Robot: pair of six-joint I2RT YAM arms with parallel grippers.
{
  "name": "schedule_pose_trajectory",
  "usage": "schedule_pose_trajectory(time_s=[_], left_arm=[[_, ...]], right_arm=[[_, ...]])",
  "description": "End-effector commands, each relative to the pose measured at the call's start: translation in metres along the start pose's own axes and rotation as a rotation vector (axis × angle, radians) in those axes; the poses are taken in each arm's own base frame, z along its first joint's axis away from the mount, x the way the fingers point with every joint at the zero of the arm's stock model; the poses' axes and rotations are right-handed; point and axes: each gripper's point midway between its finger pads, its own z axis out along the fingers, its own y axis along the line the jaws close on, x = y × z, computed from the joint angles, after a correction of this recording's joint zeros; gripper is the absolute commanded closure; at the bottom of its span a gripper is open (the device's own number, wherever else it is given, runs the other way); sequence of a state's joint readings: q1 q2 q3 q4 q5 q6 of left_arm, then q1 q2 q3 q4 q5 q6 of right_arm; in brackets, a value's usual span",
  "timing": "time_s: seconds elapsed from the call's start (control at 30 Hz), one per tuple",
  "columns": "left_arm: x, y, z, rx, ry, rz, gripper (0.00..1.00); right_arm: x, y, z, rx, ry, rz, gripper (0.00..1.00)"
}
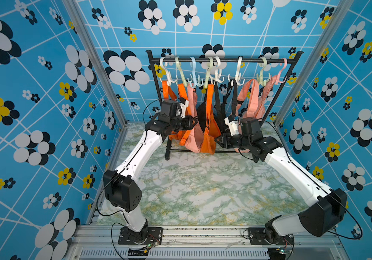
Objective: Take the bag off the hook
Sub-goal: Pick up the bag from the hook.
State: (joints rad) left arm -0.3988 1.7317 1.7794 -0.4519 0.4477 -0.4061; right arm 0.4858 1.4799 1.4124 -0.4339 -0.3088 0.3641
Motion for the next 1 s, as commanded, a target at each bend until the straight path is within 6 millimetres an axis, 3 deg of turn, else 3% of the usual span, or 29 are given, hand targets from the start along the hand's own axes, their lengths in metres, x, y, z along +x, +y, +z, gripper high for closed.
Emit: schedule_pose_trajectory(time_s=[0.0, 0.17, 0.23, 0.43, 0.63, 0.67, 0.7, 0.8, 0.97], left_arm=[[-0.009, -0.02, 0.002, 0.09, -0.009, -0.011, 0.69], [-0.009, -0.018, 0.003, 0.078, -0.01, -0.031, 0.69], [-0.01, -0.023, 0.002, 0.097, -0.013, -0.03, 0.69], [-0.015, -0.035, -0.004, 0.151, -0.02, -0.075, 0.69], [-0.012, -0.046, -0.013, 0.176, -0.014, -0.087, 0.68], [-0.011, -0.047, -0.015, 0.182, -0.011, -0.089, 0.68], [-0.011, -0.05, -0.017, 0.19, -0.01, -0.086, 0.67], [-0.008, -0.048, -0.024, 0.176, -0.017, -0.074, 0.58], [-0.018, -0.034, -0.054, 0.124, -0.056, -0.073, 0.31]], right_arm=[[-0.02, 0.037, 0.005, -0.084, -0.066, -0.048, 0.42], [-0.016, 0.066, 0.029, -0.113, -0.059, -0.113, 0.26], [-0.015, 0.066, 0.044, -0.093, -0.054, -0.118, 0.25], [-0.037, 0.044, 0.083, 0.02, -0.17, -0.088, 0.25], [-0.073, 0.012, 0.092, 0.198, -0.343, -0.036, 0.28], [-0.074, 0.009, 0.094, 0.204, -0.348, -0.03, 0.31], [-0.09, 0.013, 0.088, 0.192, -0.387, -0.023, 0.38], [-0.095, 0.002, 0.091, 0.195, -0.393, 0.024, 0.69], [-0.089, -0.018, 0.088, 0.213, -0.365, 0.075, 0.93]])
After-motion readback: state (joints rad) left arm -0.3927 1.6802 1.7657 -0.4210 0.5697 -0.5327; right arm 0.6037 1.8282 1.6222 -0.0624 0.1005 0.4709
